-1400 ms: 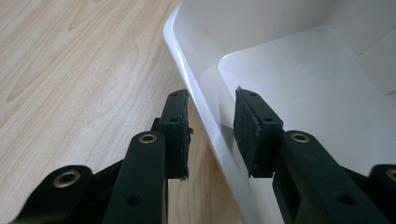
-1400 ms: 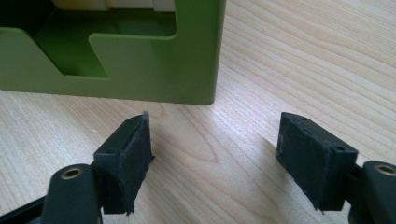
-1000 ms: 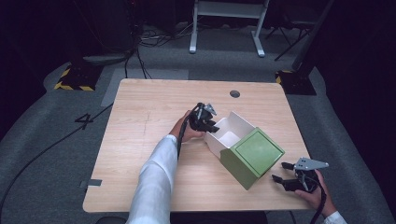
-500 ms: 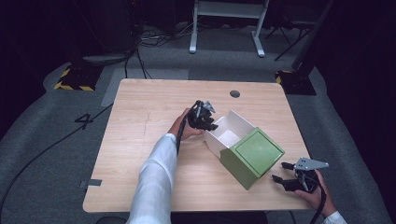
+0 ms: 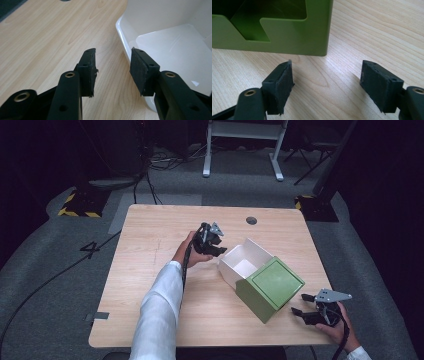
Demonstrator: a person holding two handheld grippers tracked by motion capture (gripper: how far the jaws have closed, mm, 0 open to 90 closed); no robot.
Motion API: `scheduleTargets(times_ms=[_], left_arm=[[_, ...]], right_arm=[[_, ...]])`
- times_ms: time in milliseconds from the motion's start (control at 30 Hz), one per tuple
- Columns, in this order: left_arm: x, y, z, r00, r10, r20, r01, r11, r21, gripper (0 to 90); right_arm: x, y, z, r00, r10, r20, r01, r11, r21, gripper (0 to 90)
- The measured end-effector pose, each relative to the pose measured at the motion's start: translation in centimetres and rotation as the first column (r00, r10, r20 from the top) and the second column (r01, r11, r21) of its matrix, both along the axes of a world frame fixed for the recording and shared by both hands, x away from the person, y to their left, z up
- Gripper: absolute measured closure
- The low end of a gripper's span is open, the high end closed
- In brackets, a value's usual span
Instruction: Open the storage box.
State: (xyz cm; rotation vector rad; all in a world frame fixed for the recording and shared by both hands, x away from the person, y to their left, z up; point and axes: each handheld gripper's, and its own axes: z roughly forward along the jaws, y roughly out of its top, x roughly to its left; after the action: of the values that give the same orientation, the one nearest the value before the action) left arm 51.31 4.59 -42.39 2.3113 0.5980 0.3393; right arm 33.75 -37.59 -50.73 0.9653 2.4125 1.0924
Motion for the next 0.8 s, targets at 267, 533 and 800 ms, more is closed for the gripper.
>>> scheduleTargets(times_ms=[267,533,800], left_arm=[[-0.7,0.8,1.4,0.9988,0.024,0.042,-0.025,0.9994,0.024,50.2],[-1.7,1.7,2.1,0.9955,0.056,0.076,-0.061,0.9965,0.058,34.8],[-3.1,2.2,2.6,0.9909,0.062,0.12,-0.074,0.9923,0.1,27.4]], right_arm=[[0.0,0.0,0.0,1.0,0.0,0.0,0.0,1.0,0.0,26.5],[0.0,0.0,0.0,1.0,0.0,0.0,0.0,1.0,0.0,26.5],[0.0,0.0,0.0,1.0,0.0,0.0,0.0,1.0,0.0,26.5]])
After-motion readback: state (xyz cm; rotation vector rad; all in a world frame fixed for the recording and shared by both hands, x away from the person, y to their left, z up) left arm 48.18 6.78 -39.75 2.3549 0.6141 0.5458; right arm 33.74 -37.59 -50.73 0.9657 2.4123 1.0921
